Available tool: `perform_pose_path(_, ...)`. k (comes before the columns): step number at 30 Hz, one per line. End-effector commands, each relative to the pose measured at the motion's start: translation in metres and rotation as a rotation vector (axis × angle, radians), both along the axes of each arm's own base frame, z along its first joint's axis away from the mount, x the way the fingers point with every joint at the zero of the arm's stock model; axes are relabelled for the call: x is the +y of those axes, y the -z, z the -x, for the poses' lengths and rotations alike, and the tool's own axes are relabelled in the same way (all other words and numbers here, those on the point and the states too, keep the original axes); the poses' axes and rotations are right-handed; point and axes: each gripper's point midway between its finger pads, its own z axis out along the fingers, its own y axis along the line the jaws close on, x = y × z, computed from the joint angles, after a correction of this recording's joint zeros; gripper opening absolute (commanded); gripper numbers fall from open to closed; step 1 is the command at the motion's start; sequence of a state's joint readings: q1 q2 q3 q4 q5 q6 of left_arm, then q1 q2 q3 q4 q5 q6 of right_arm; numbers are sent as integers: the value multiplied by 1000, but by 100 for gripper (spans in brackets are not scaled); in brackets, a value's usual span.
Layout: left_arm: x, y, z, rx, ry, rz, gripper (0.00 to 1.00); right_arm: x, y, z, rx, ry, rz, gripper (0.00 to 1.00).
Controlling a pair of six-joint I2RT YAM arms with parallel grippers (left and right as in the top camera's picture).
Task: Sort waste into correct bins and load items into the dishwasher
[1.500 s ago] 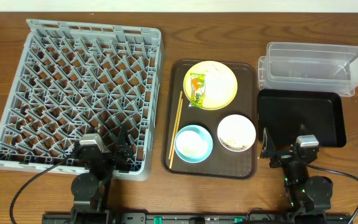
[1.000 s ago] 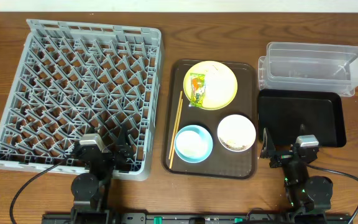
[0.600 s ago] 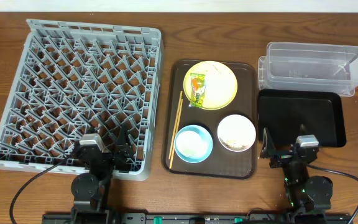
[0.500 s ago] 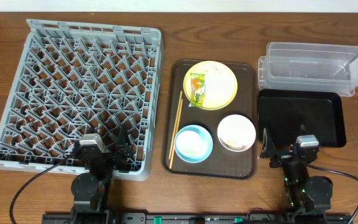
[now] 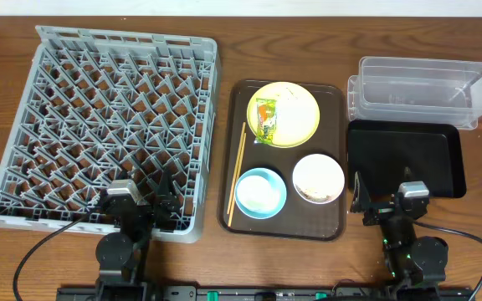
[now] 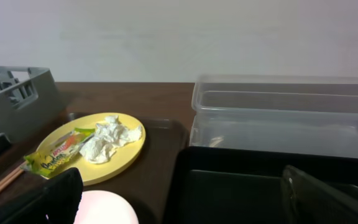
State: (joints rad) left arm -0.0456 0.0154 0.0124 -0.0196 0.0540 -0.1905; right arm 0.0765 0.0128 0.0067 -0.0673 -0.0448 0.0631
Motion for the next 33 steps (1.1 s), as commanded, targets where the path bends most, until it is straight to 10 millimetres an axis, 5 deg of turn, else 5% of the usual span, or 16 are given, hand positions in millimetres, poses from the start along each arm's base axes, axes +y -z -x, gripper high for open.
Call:
perform_pose_path(1,-1,14,1,51,8,2,96,2,2,0,5,-7,9,99)
perform_pose_path(11,-1,12,2,49,4,26,96,2,-3,0,-6,-2,-56,99)
perform_pose_path(19,-1,-17,10,123,-2,79,96,1,-6,2,45,5,-109,99)
perform_pose_path(24,-1,-40,21,296,-10,70,97,2,-33,1,147,11,-110,99)
perform_pose_path(33,0,-45,33,650,-24,54,96,21,-76,-30,488,-78,-55,99)
